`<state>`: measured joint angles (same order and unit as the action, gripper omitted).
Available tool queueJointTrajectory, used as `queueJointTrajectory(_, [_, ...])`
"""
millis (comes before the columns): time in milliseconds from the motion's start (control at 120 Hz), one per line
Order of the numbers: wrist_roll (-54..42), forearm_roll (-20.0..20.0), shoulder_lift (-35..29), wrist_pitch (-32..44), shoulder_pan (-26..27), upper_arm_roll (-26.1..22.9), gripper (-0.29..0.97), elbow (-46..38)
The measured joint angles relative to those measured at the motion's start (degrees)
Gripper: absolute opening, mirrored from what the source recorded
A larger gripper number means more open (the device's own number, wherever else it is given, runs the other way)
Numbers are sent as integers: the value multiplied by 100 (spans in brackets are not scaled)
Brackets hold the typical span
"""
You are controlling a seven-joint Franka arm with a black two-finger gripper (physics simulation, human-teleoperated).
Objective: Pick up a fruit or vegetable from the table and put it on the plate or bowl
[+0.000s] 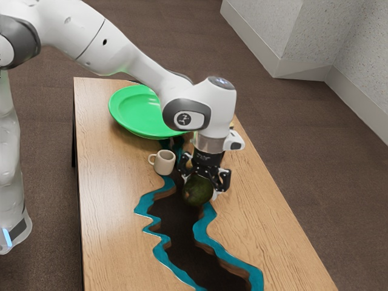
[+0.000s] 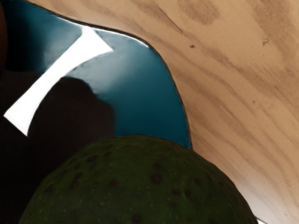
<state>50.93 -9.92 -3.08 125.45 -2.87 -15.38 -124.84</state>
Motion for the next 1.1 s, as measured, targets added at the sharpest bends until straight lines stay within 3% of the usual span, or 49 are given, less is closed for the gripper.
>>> queueJointTrajectory(50, [-2,-18,43,48,15,0,66,-5])
queueJointTrajectory(200, [8,-22,69,153,22,5,45,0])
queueJointTrajectory(258, [20,27,-4,164,0,7,30,28])
queueJointTrajectory(308, [12,93,-71,137,-19,32,28,79])
queueJointTrajectory(425, [-155,130,-193,-27,-433,73,34,390])
queueJointTrajectory(617, [-812,87,-247,-1372,-1396,267,34,2287])
queueJointTrajectory(767, [-1544,79,-262,-2484,-1958,940,35,2259])
queueJointTrajectory(892, [-2156,210,-214,-2988,-2040,1504,35,2207])
queueJointTrajectory(1100, [-2985,452,395,-3198,-2301,1649,35,2206])
